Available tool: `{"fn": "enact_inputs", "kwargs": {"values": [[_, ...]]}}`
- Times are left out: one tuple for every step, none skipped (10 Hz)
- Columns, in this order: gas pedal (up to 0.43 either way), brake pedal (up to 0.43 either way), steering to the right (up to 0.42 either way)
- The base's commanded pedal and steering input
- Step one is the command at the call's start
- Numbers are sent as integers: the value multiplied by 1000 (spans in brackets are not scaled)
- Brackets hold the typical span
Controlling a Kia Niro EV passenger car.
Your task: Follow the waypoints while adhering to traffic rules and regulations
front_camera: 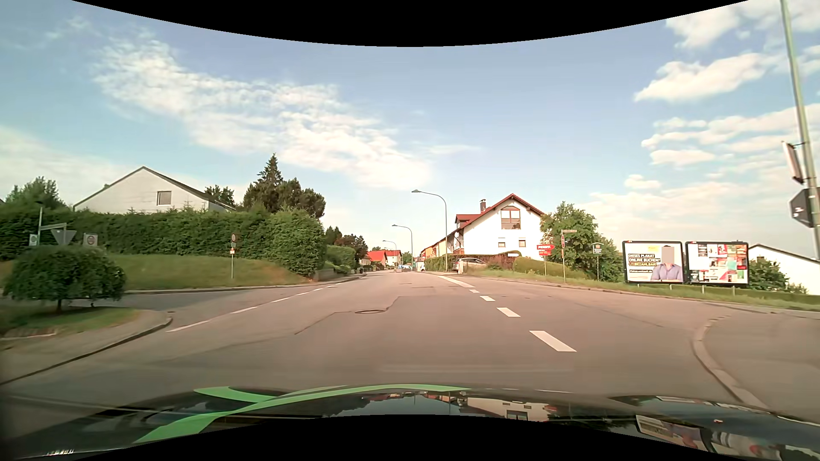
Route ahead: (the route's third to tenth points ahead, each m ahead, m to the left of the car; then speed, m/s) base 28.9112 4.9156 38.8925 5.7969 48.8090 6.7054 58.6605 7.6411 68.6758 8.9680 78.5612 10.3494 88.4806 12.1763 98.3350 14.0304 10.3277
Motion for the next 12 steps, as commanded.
{"fn": "enact_inputs", "kwargs": {"values": [[220, 0, -8], [220, 0, -8], [220, 0, -8], [220, 0, -8], [220, 0, -8], [209, 0, -8], [209, 0, -8], [209, 0, -11], [209, 0, -14], [209, 0, -15], [209, 0, -16], [209, 0, -16]]}}
